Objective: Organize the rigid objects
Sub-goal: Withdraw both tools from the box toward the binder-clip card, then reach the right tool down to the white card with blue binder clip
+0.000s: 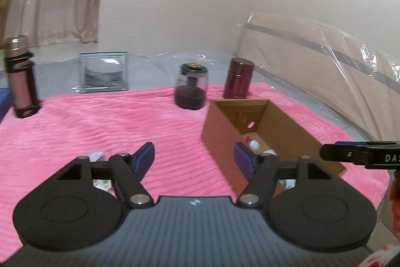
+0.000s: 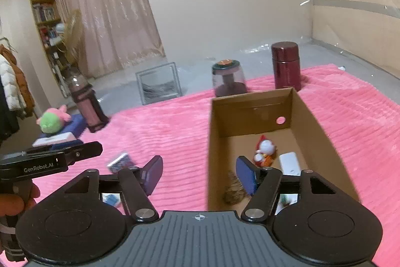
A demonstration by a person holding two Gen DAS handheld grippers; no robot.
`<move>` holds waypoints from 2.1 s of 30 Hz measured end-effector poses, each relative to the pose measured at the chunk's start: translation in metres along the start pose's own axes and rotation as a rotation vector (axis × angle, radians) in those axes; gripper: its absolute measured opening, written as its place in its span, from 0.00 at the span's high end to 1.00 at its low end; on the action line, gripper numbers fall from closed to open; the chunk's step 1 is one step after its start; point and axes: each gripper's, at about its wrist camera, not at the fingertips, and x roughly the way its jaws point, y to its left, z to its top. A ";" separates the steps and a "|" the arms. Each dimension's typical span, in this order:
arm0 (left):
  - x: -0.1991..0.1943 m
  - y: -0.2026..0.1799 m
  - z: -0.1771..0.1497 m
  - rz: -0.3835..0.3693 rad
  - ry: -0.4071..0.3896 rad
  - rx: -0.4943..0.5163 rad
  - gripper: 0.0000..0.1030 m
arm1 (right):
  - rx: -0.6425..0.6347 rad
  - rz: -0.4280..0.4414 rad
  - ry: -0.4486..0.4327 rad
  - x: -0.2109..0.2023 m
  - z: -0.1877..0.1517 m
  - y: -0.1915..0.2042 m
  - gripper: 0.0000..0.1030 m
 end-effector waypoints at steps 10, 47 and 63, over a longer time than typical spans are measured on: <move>-0.079 0.043 -0.054 0.095 -0.006 -0.052 0.11 | -0.021 0.015 -0.017 -0.024 -0.061 0.058 0.31; -0.070 0.142 -0.135 0.237 0.115 -0.046 0.04 | -0.331 0.156 0.111 0.092 -0.139 0.141 0.24; -0.015 0.183 -0.144 0.284 0.142 -0.062 0.05 | -0.623 0.318 0.152 0.214 -0.146 0.173 0.24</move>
